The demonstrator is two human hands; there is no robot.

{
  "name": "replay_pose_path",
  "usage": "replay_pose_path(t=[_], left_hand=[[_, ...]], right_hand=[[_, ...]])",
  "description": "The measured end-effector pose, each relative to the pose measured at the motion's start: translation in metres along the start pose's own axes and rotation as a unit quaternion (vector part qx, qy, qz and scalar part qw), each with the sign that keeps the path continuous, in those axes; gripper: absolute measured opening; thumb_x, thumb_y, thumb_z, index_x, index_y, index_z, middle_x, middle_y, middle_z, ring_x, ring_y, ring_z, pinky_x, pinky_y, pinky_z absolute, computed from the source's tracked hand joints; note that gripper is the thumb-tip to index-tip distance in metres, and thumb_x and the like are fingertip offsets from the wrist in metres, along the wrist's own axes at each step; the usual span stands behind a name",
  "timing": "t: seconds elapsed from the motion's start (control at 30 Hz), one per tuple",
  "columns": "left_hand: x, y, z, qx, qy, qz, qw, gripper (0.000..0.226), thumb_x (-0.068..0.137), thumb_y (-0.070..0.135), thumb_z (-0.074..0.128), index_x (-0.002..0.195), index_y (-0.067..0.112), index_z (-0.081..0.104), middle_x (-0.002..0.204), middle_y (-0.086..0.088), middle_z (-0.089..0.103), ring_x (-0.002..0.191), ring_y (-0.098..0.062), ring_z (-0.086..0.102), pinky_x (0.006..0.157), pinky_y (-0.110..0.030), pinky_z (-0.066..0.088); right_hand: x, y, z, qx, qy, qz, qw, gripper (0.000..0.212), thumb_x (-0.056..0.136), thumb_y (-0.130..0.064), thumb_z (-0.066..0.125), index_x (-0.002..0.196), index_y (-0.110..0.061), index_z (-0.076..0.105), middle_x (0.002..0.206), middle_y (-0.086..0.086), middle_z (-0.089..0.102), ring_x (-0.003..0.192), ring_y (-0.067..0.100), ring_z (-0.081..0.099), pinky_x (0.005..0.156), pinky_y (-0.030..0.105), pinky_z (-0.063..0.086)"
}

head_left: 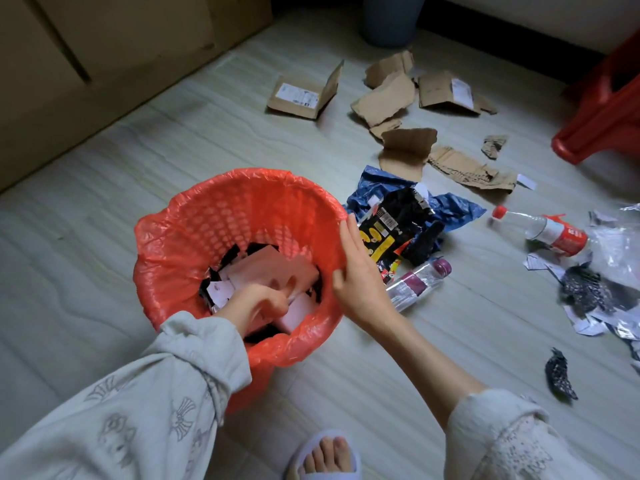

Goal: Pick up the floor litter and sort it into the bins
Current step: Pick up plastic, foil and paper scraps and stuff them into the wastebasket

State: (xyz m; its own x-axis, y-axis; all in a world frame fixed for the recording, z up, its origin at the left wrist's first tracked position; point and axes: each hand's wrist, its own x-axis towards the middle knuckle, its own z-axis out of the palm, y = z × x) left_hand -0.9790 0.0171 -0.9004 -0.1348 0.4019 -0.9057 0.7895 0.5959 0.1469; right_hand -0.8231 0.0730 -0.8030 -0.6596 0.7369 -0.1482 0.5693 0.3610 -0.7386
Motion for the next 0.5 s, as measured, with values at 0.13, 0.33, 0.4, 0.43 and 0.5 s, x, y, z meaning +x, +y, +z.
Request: replay_pose_path(t=[0.13, 0.33, 0.4, 0.43, 0.5], left_hand=[[0.001, 0.001, 0.009, 0.007, 0.001, 0.005, 1.000, 0.060, 0.099, 0.018, 0.017, 0.139, 0.049, -0.014, 0.154, -0.009, -0.018, 0.142, -0.039, 0.004, 0.113, -0.047, 0.024], [-0.031, 0.023, 0.018, 0.026, 0.002, 0.043, 0.999, 0.059, 0.100, 0.022, 0.020, 0.144, 0.037, -0.017, 0.156, -0.009, -0.014, 0.144, -0.031, -0.006, 0.115, -0.046, 0.010], [-0.046, 0.032, 0.017, 0.036, 0.007, 0.047, 0.998, 0.058, 0.097, 0.012, 0.024, 0.149, 0.024, 0.002, 0.157, -0.012, 0.001, 0.143, -0.032, 0.013, 0.107, -0.040, 0.025], [-0.049, 0.033, 0.016, 0.048, 0.019, 0.056, 0.997, 0.055, 0.095, 0.009, 0.026, 0.147, 0.021, 0.015, 0.154, -0.013, 0.015, 0.135, -0.032, 0.030, 0.097, -0.038, 0.034], [-0.057, 0.031, 0.012, 0.075, 0.055, 0.066, 0.993, 0.051, 0.093, 0.008, 0.027, 0.142, 0.024, 0.028, 0.145, -0.010, 0.033, 0.110, -0.029, 0.049, 0.081, -0.036, 0.040]], right_hand=[[-0.009, 0.002, -0.004, 0.023, -0.013, 0.024, 0.999, 0.084, 0.081, 0.009, 0.036, 0.151, -0.024, 0.004, 0.158, -0.011, -0.007, 0.140, 0.014, 0.023, 0.101, 0.022, 0.030], [-0.005, 0.001, -0.022, 0.113, 0.091, 0.225, 0.963, 0.040, 0.084, 0.003, 0.041, 0.120, -0.010, 0.051, 0.115, 0.010, 0.059, 0.103, 0.025, 0.054, 0.077, 0.027, 0.039], [-0.007, 0.004, -0.027, 0.114, 0.064, 0.264, 0.956, 0.024, 0.083, -0.002, 0.043, 0.104, -0.010, 0.053, 0.098, 0.007, 0.057, 0.096, 0.026, 0.055, 0.080, 0.039, 0.047], [-0.008, 0.004, -0.027, 0.122, 0.053, 0.274, 0.953, 0.020, 0.082, -0.003, 0.044, 0.098, -0.012, 0.052, 0.094, 0.005, 0.055, 0.095, 0.027, 0.056, 0.081, 0.042, 0.050], [-0.016, 0.003, -0.029, 0.145, 0.051, 0.281, 0.947, 0.016, 0.080, -0.005, 0.046, 0.092, -0.015, 0.049, 0.088, 0.003, 0.053, 0.094, 0.029, 0.058, 0.081, 0.047, 0.053]])
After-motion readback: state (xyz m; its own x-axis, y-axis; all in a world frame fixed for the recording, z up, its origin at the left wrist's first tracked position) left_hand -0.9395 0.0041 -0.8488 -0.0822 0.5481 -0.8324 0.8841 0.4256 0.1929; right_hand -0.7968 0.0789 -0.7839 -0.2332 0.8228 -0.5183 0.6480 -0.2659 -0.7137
